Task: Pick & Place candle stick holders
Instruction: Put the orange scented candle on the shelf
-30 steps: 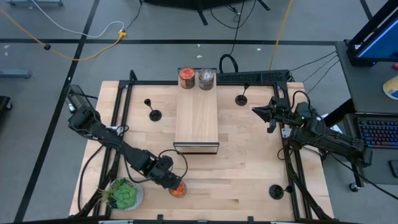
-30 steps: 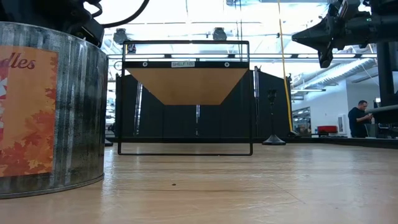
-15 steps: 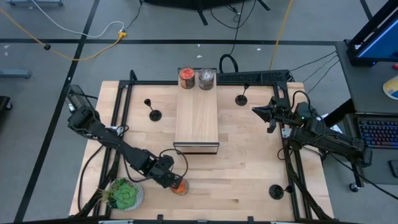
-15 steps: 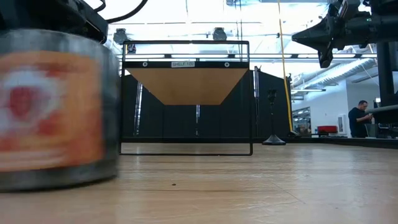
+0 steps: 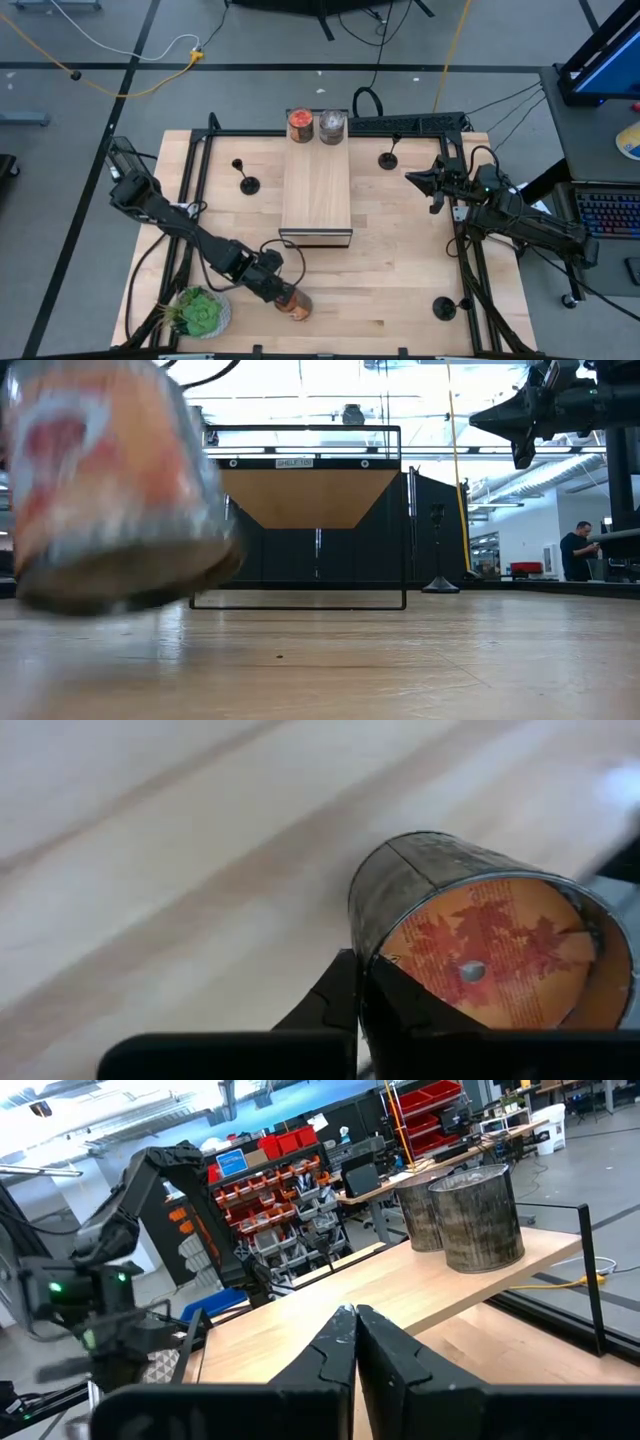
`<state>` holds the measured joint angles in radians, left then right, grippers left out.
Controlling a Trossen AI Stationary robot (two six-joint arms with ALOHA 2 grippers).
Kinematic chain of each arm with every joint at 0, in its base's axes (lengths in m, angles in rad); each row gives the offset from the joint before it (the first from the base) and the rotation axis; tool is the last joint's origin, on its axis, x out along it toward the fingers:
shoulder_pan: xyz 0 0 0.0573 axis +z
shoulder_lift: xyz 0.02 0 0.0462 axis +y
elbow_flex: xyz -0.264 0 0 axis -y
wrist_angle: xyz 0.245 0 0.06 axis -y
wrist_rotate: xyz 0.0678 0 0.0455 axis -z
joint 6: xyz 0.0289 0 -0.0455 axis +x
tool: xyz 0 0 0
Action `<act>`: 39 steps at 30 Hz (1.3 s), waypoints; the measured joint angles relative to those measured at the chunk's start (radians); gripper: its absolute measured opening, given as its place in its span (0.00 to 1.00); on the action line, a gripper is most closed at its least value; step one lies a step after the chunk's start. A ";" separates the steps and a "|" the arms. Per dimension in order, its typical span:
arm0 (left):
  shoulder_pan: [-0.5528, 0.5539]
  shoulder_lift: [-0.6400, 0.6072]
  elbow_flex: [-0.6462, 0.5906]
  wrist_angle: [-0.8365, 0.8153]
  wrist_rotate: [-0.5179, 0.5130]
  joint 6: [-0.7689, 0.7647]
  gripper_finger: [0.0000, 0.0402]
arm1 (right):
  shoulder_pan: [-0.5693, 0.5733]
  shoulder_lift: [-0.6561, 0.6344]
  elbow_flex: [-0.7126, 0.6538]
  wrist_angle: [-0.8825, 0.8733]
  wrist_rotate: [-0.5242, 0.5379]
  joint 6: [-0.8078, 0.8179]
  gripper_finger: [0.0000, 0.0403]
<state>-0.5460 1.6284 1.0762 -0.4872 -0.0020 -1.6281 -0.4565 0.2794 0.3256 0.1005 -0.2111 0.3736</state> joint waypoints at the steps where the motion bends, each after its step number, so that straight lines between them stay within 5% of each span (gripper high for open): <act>1: 0.003 0.000 0.021 0.002 -0.002 0.019 0.01 | 0.000 0.000 0.000 0.000 0.000 0.000 0.01; 21: 0.173 -0.002 0.550 -0.425 -0.160 0.465 0.00 | 0.000 0.000 0.000 0.000 0.000 -0.001 0.01; 31: 0.412 -0.003 0.735 -0.636 -0.186 0.760 0.00 | 0.000 0.000 0.000 0.000 0.000 -0.001 0.01; 39: 0.658 -0.002 0.768 -0.646 -0.165 0.986 0.00 | 0.000 0.000 0.000 0.000 0.000 0.002 0.01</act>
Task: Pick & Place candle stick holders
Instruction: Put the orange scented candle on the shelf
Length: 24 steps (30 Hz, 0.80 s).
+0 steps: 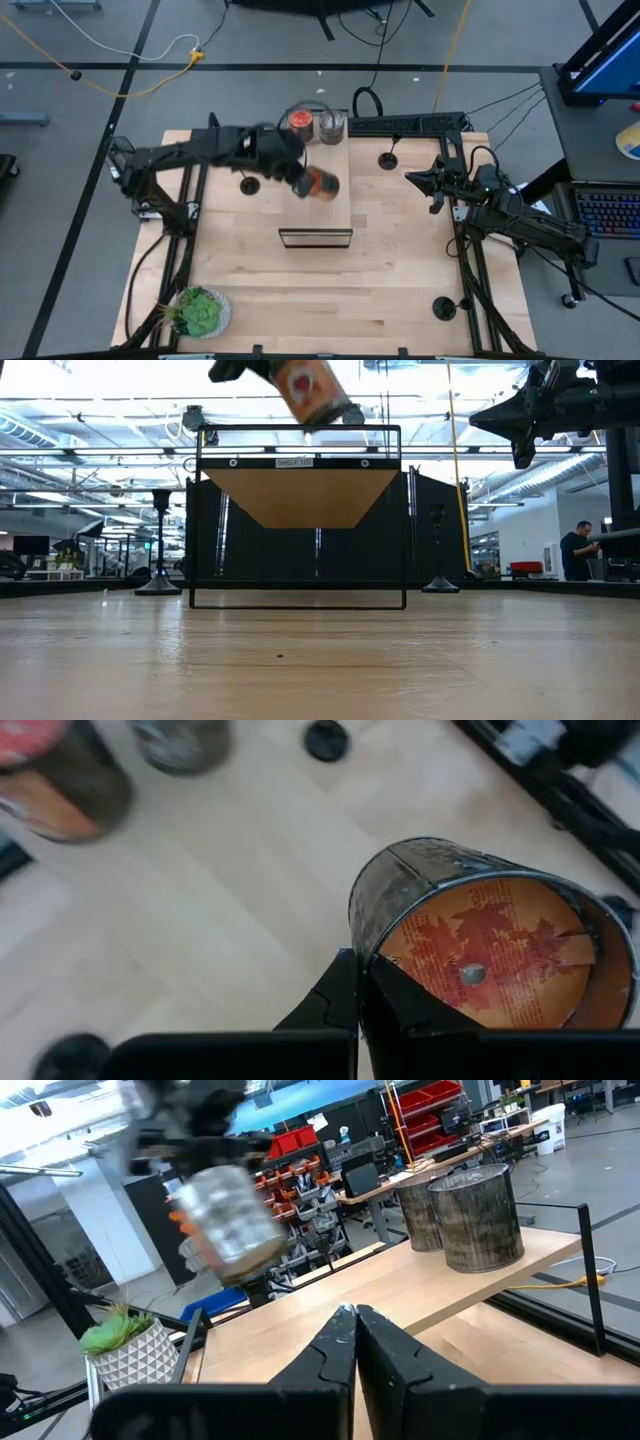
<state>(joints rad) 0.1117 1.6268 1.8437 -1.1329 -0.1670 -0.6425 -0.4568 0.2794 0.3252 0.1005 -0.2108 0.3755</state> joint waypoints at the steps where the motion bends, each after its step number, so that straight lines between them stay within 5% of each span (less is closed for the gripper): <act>1: 0.028 0.000 0.000 0.000 0.011 0.019 0.00 | 0.000 0.000 0.000 0.000 0.000 0.000 0.01; 10: 0.231 0.001 0.000 0.005 0.056 0.128 0.00 | 0.000 0.000 0.000 0.000 0.000 0.001 0.01; 24: 0.327 0.100 0.029 0.020 0.113 0.223 0.00 | 0.000 0.000 0.000 0.000 0.000 0.002 0.01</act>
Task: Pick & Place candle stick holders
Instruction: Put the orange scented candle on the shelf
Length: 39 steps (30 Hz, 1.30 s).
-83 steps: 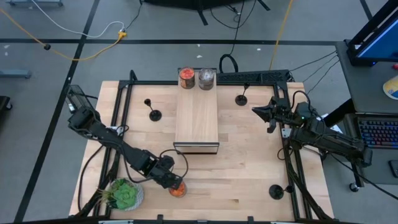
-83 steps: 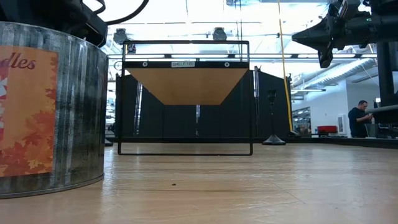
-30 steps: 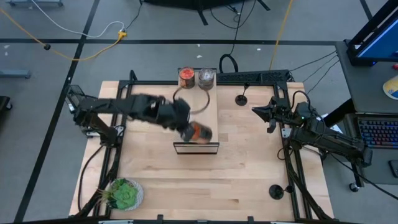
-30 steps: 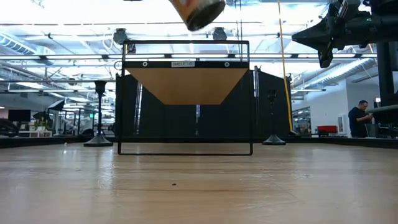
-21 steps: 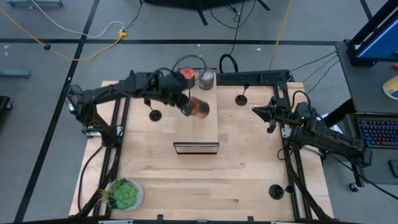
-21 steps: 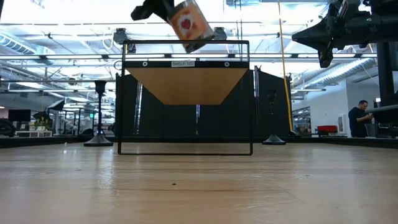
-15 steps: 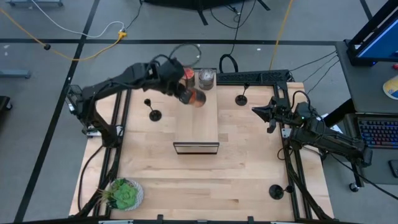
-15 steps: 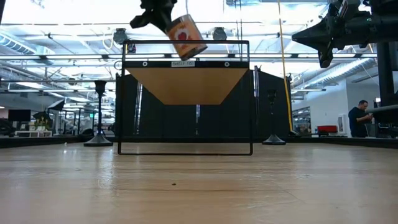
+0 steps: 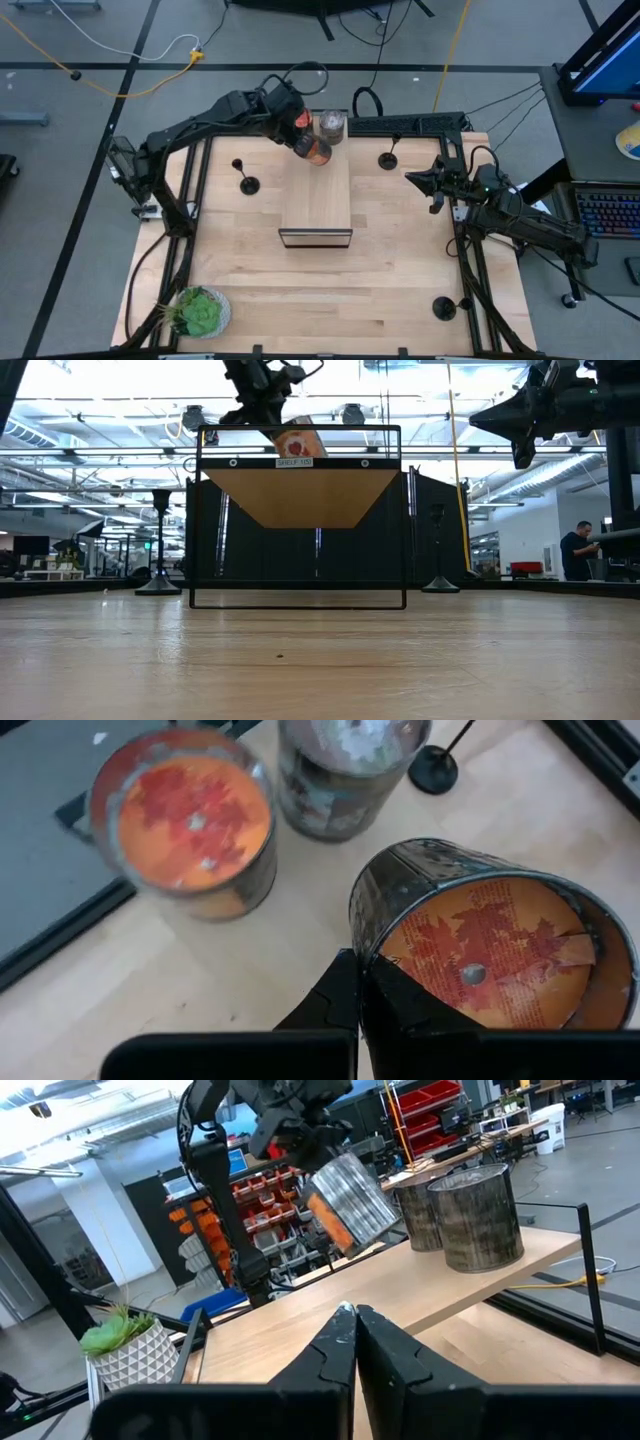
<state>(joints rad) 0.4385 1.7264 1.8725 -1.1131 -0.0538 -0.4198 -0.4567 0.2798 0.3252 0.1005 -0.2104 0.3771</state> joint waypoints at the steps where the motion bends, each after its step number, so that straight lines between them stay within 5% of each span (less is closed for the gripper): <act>1: 0.002 0.013 0.011 0.003 0.002 0.010 0.00 | 0.000 0.000 0.000 0.000 0.000 0.000 0.01; 12: 0.013 0.117 0.112 -0.139 -0.054 0.046 0.00 | 0.000 0.000 0.000 0.000 0.000 0.004 0.01; 39: 0.022 0.149 0.113 -0.081 -0.073 0.052 0.00 | 0.000 0.000 0.000 0.000 0.000 0.004 0.01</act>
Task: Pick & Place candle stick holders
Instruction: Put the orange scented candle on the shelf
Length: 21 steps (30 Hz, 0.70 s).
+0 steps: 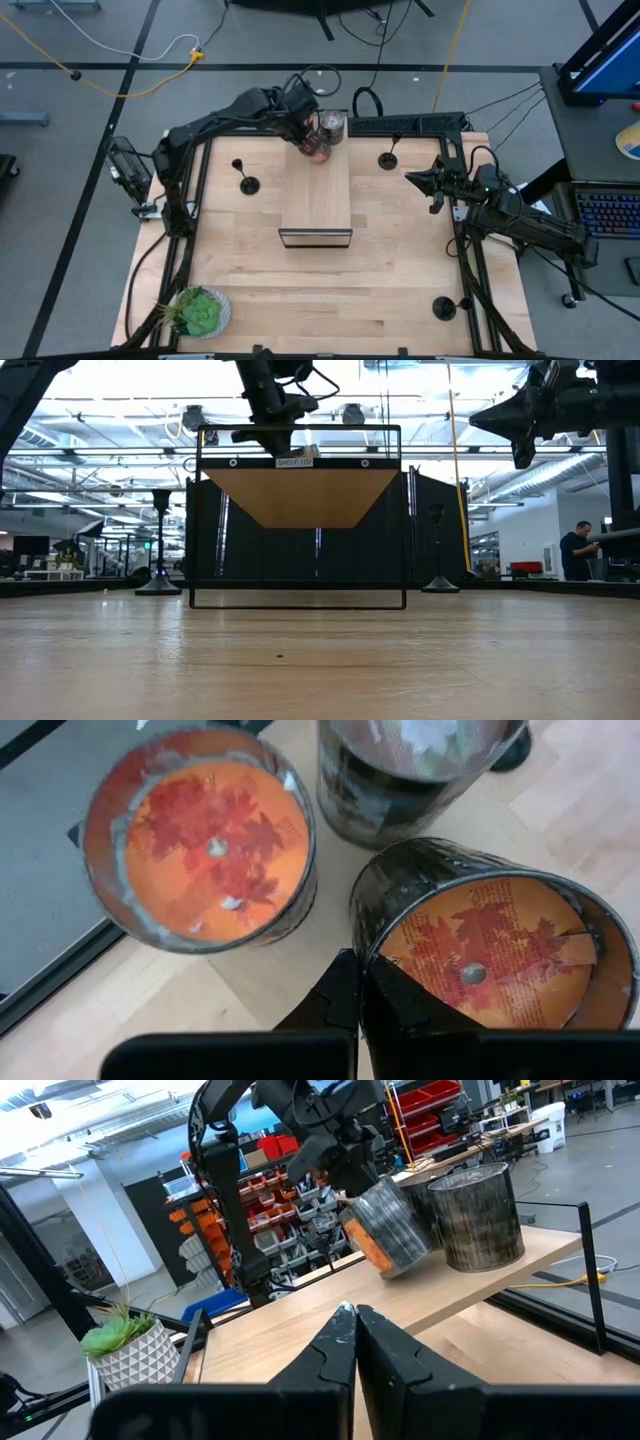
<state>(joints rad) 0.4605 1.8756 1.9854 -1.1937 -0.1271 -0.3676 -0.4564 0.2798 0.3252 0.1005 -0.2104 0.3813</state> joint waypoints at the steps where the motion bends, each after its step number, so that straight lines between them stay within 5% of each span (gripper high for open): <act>1: 0.000 0.002 0.000 -0.006 -0.003 0.001 0.00 | 0.000 0.000 0.000 0.000 0.000 0.000 0.01; 21: 0.004 0.011 0.000 0.025 -0.006 0.000 0.06 | 0.000 0.000 0.000 0.000 0.000 0.000 0.01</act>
<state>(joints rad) 0.4644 1.8861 1.9854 -1.1687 -0.1334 -0.3672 -0.4568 0.2798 0.3252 0.1005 -0.2104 0.3809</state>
